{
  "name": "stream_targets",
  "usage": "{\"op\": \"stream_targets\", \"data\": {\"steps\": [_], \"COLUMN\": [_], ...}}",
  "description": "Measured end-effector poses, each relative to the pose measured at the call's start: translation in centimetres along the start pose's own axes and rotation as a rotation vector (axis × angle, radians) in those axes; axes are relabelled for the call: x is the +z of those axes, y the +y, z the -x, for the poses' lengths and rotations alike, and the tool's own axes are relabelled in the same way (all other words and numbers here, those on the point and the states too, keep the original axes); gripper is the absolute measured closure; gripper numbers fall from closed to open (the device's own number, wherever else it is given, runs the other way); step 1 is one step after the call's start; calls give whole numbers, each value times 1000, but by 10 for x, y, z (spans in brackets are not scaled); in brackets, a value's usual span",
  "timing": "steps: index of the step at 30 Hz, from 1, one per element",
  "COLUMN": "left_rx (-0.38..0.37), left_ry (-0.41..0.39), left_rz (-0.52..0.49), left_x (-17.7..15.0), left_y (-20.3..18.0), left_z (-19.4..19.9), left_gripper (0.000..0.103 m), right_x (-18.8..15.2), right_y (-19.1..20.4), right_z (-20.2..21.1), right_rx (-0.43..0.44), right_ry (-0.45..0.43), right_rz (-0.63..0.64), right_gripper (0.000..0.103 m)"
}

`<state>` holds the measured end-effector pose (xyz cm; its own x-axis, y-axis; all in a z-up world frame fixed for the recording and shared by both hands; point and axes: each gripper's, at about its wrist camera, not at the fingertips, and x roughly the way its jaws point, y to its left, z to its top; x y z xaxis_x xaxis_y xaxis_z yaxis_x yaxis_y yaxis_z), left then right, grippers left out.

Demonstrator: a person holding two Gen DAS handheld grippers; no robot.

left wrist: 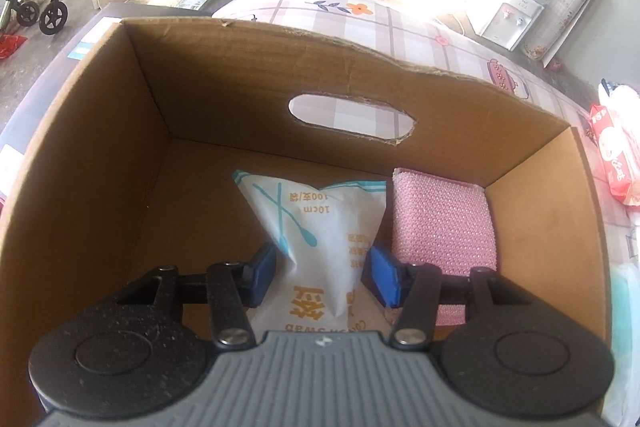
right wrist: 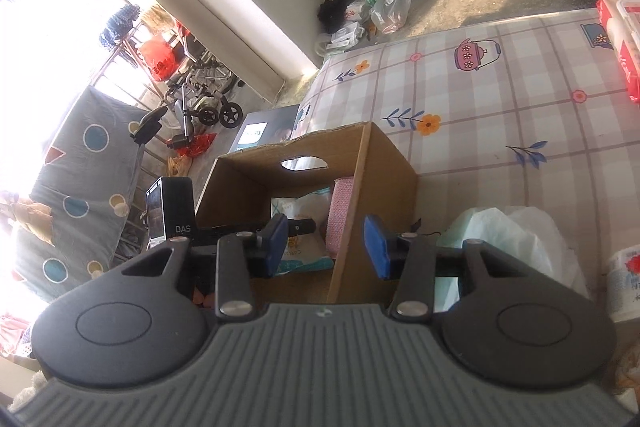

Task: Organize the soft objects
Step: 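Move the right gripper back to the bed toward the blue bandage box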

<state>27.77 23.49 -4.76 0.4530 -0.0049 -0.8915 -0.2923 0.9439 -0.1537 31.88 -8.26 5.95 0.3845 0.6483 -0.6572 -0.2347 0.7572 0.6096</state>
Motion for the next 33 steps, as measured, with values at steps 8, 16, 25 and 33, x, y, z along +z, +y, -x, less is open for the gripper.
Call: {"op": "stream_targets", "data": {"steps": [8, 16, 25, 33], "left_rx": [5, -115, -280, -361], "left_ry": [-93, -169, -148, -86], "left_rz": [-13, -174, -411, -578], "left_x": [-2, -25, -65, -112], "left_y": [2, -63, -165, -235], "left_z": [56, 107, 118, 107], "left_gripper": [42, 37, 35, 35], "right_x": [-35, -61, -97, -127], "right_y": [-18, -43, -87, -126], "right_z": [61, 143, 197, 219], "right_rx": [-11, -95, -177, -183], "right_ry": [-98, -242, -308, -348], "right_rz": [-16, -48, -136, -218], "right_gripper": [53, 37, 36, 36]}}
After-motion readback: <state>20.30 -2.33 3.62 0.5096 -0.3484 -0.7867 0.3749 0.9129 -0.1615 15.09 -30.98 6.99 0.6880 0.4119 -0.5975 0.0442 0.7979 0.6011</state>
